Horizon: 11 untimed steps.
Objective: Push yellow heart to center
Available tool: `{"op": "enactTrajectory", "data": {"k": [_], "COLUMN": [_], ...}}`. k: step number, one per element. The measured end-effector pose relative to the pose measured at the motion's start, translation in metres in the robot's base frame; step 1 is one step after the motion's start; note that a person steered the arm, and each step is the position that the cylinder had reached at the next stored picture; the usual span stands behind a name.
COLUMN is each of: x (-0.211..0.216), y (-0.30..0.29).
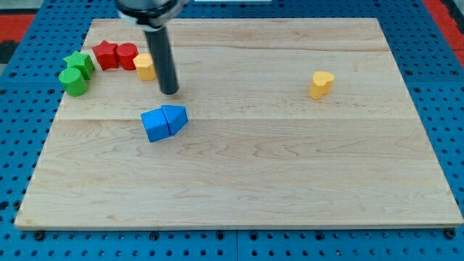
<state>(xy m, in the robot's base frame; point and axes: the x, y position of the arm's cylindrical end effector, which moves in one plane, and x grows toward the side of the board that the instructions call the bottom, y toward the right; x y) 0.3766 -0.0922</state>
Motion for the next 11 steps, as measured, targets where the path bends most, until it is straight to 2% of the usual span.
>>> {"op": "enactTrajectory", "data": {"k": [1,2,3,4,5,6,7,8,9,10,11], "x": [-0.049,-0.086,-0.093,-0.073,-0.035,-0.013,-0.001,-0.008,-0.012,0.025,0.055], "y": [0.026,0.102,0.221,0.305,0.301,0.246,0.159,0.156,0.236,0.262,0.230]}}
